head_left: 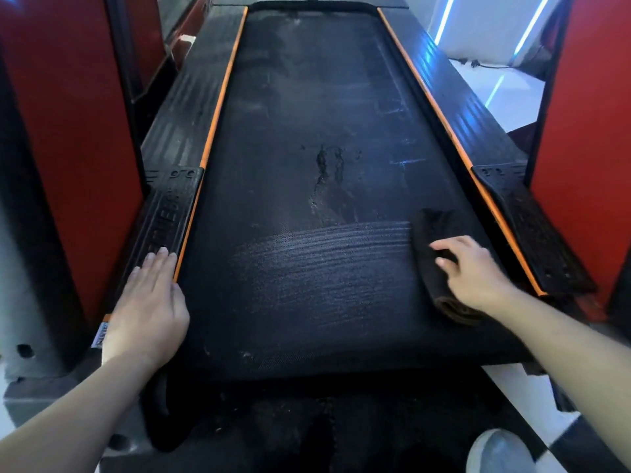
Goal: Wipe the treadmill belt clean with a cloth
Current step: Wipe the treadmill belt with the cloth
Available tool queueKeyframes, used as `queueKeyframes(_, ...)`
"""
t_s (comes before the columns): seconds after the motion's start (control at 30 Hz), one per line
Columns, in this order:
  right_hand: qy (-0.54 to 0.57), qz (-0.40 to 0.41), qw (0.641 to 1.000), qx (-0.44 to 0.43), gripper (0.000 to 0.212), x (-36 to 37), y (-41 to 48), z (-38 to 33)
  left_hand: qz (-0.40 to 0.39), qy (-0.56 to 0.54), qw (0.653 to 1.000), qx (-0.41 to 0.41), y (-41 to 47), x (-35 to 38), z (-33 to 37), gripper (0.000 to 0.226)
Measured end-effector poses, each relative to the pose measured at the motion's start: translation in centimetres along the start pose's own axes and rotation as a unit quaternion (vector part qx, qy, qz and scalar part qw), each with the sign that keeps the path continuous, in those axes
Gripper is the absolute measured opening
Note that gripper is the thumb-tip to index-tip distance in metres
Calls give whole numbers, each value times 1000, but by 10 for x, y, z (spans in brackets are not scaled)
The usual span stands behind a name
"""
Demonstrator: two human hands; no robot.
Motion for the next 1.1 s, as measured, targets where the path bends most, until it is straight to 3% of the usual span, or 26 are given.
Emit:
queueKeyframes(0.2,-36,-23,996,83,29,-30,-5,40,5,-4,1000,-1,0,0,0,53)
queueKeyframes(0.4,-60,-35,990,125,53,-19,-15,12,9,-1,1000,-1,0,-1,2,53)
queueKeyframes(0.57,-45,8,990,135,50,-6,-15,-15,15,7,1000,10,1,1,0,53)
queueKeyframes(0.7,-32,26,995,95,49,13,-14,-55,22,19,999,17,1,3,-2,54)
queueKeyframes(1.1,18,-10,991,-132,50,97,-21,-246,23,46,998,44,3,7,-11,59)
Point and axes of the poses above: each hand's wrist, its own y-axis towards the middle knuckle, its own x-axis out of the palm, z = x × y, the point moved 1 cm from there along y, towards the middle knuckle, and after that the axes turned 8 degrees about -y, right-handed, at the moved point
